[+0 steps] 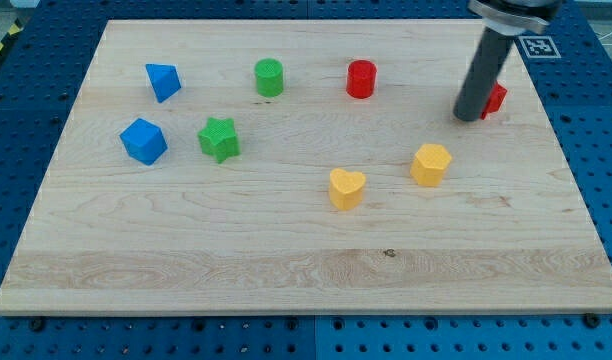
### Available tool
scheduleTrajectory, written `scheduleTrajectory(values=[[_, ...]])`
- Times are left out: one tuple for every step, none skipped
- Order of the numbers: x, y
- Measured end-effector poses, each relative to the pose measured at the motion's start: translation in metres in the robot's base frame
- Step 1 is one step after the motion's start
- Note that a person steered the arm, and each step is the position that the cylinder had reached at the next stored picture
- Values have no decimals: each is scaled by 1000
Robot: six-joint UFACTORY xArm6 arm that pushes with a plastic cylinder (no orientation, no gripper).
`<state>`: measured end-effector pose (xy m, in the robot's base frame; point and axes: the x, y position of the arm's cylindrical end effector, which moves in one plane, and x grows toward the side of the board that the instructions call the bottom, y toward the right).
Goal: Move the yellow hexagon to the bottom of the red star
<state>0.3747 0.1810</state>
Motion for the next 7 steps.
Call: scheduleTrajectory(values=[[-9,-20],[-9,-32],[-2,-59],[59,-59],[67,-64],[114,-65],[114,-65]])
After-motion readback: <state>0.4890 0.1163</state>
